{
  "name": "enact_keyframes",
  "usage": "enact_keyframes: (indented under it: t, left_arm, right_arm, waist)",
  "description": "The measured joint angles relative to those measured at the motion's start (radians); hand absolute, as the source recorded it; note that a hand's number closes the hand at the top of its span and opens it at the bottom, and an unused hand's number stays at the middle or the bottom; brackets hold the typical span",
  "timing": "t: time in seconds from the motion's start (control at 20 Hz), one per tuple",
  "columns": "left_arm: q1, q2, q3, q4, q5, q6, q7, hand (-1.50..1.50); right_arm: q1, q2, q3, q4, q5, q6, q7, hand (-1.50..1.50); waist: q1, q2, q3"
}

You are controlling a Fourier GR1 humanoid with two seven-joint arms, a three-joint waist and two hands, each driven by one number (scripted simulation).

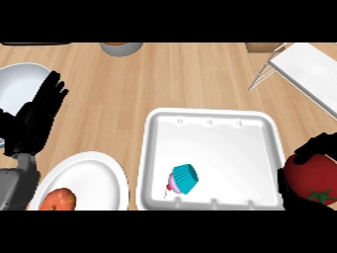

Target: Pick the tomato from the tray and place it in the tiered shelf

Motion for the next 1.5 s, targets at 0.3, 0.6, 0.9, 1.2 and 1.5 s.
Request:
enact_keyframes:
  t: [0.3,0.6,0.9,1.2,1.5]
  left_arm:
    - [0.004,-0.006,-0.001,-0.002,-0.004,0.002,-0.001,0.00]
    - [0.002,0.003,0.013,-0.004,0.003,-0.006,0.013,0.00]
    - [-0.006,-0.003,0.017,0.006,-0.004,-0.017,0.007,0.00]
    - [-0.012,-0.023,0.013,-0.024,-0.023,-0.022,0.034,0.00]
    - [-0.029,-0.041,0.030,0.001,-0.044,-0.039,0.029,0.00]
  right_arm:
    - [-0.063,0.029,-0.232,0.056,-0.163,0.048,-0.040,1.50]
    - [-0.088,-0.043,-0.577,0.134,-0.553,0.132,-0.144,1.50]
    - [-0.109,-0.186,-0.867,0.413,-0.802,0.244,-0.354,1.50]
    - [-0.141,-0.287,-0.951,0.681,-0.823,0.295,-0.544,1.50]
    - [-0.192,-0.365,-0.961,0.888,-0.803,0.310,-0.677,1.50]
  waist:
    - [-0.002,-0.001,0.002]
    - [-0.005,-0.003,0.003]
    - [0.008,-0.001,0.001]
    - [0.022,0.001,0.001]
    - [0.025,0.002,0.000]
